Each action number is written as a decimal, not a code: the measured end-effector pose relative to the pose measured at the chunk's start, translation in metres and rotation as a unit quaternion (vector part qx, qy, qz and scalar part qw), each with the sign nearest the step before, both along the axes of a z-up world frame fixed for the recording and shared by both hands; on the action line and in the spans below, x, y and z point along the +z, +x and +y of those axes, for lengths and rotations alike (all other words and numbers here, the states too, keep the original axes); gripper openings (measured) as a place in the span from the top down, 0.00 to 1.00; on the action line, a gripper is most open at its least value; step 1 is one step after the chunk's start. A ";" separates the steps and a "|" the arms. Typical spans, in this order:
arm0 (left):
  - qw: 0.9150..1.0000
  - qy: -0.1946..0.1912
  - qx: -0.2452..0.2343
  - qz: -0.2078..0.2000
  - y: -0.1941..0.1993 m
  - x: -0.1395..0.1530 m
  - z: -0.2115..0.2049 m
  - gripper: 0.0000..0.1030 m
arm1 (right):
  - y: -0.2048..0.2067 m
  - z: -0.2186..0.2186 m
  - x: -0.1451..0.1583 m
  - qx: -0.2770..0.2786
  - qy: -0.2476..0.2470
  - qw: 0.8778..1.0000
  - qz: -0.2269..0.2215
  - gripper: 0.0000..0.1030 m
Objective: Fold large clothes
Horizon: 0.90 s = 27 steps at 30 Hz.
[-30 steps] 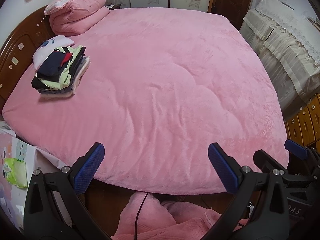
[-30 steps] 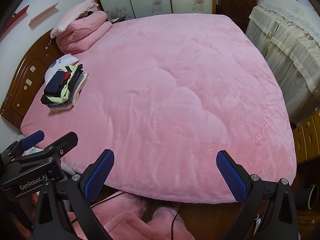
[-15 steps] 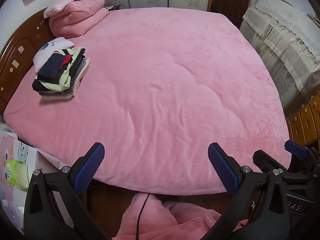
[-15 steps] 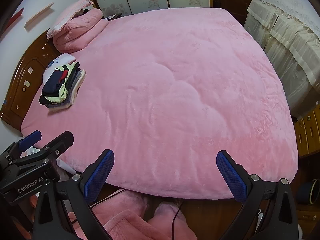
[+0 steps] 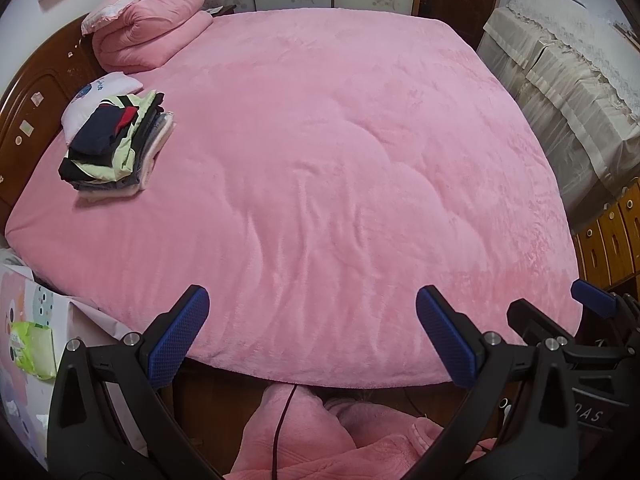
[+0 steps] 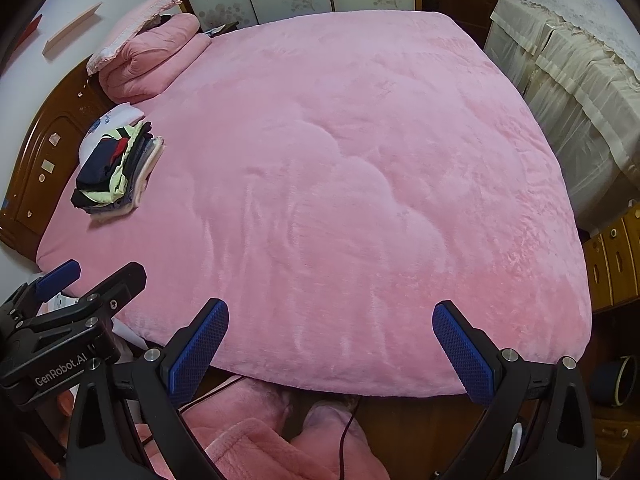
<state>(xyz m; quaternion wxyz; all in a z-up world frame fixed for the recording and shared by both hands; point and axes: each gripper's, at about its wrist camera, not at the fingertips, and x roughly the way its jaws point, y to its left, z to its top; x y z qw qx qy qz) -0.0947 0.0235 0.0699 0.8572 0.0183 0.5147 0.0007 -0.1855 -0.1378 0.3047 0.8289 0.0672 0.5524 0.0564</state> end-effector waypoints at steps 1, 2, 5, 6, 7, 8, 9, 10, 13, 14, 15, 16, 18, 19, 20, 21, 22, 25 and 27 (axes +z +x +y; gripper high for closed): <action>1.000 0.000 -0.001 0.000 0.001 -0.001 0.000 0.00 | 0.000 0.000 -0.001 -0.001 0.000 1.000 0.001 0.00; 1.000 0.000 -0.001 0.001 0.002 -0.002 0.000 0.00 | 0.002 -0.001 -0.002 -0.001 -0.001 1.000 0.001 0.00; 1.000 0.001 -0.002 0.001 0.002 -0.001 -0.001 0.00 | 0.003 0.000 -0.003 -0.001 -0.002 1.000 0.001 0.00; 1.000 0.002 -0.001 0.001 0.002 -0.002 -0.002 0.00 | 0.003 0.000 -0.003 -0.002 -0.003 1.000 0.002 0.00; 1.000 0.003 -0.003 0.001 0.003 -0.002 -0.001 0.00 | 0.004 0.000 -0.004 -0.002 -0.003 1.000 0.002 0.00; 1.000 0.003 -0.004 0.001 0.004 -0.003 -0.001 0.00 | 0.004 0.000 -0.004 -0.002 -0.003 1.000 0.002 0.00; 1.000 0.004 -0.005 0.001 0.006 -0.003 -0.001 0.00 | 0.004 0.000 -0.005 -0.002 -0.004 1.000 0.003 0.00; 1.000 0.004 -0.005 0.001 0.006 -0.003 -0.001 0.00 | 0.005 -0.001 -0.005 -0.003 -0.004 1.000 0.003 0.00; 1.000 0.005 -0.008 0.003 0.008 -0.004 -0.002 0.00 | 0.006 -0.001 -0.006 -0.003 -0.004 1.000 0.003 0.00; 1.000 0.005 -0.009 0.003 0.009 -0.005 -0.001 0.00 | 0.006 -0.001 -0.006 -0.003 -0.004 1.000 0.003 0.00; 1.000 0.006 -0.009 0.003 0.009 -0.005 -0.001 0.00 | 0.006 -0.001 -0.006 -0.003 -0.004 1.000 0.003 0.00; 1.000 0.006 -0.009 0.003 0.009 -0.005 -0.002 0.00 | 0.006 -0.001 -0.006 -0.003 -0.004 1.000 0.003 0.00; 1.000 0.006 -0.008 0.003 0.009 -0.005 -0.002 0.00 | 0.006 -0.001 -0.005 -0.003 -0.004 1.000 0.003 0.00; 1.000 0.006 -0.010 0.003 0.010 -0.005 -0.001 0.00 | 0.006 -0.001 -0.005 -0.003 -0.004 1.000 0.003 0.00; 1.000 0.006 -0.011 0.004 0.011 -0.006 -0.001 0.00 | 0.006 -0.001 -0.006 -0.003 -0.004 1.000 0.003 0.00; 1.000 0.007 -0.013 0.004 0.013 -0.006 -0.001 0.00 | 0.006 -0.001 -0.006 -0.003 -0.004 1.000 0.003 0.00; 1.000 0.007 -0.013 0.004 0.013 -0.006 -0.001 0.00 | 0.006 -0.001 -0.006 -0.003 -0.004 1.000 0.003 0.00; 1.000 0.007 -0.014 0.005 0.014 -0.006 -0.001 0.00 | 0.007 -0.002 -0.006 -0.003 -0.004 1.000 0.003 0.00; 1.000 0.008 -0.017 0.005 0.017 -0.007 0.000 0.00 | 0.007 -0.003 -0.006 -0.003 -0.004 1.000 0.003 0.00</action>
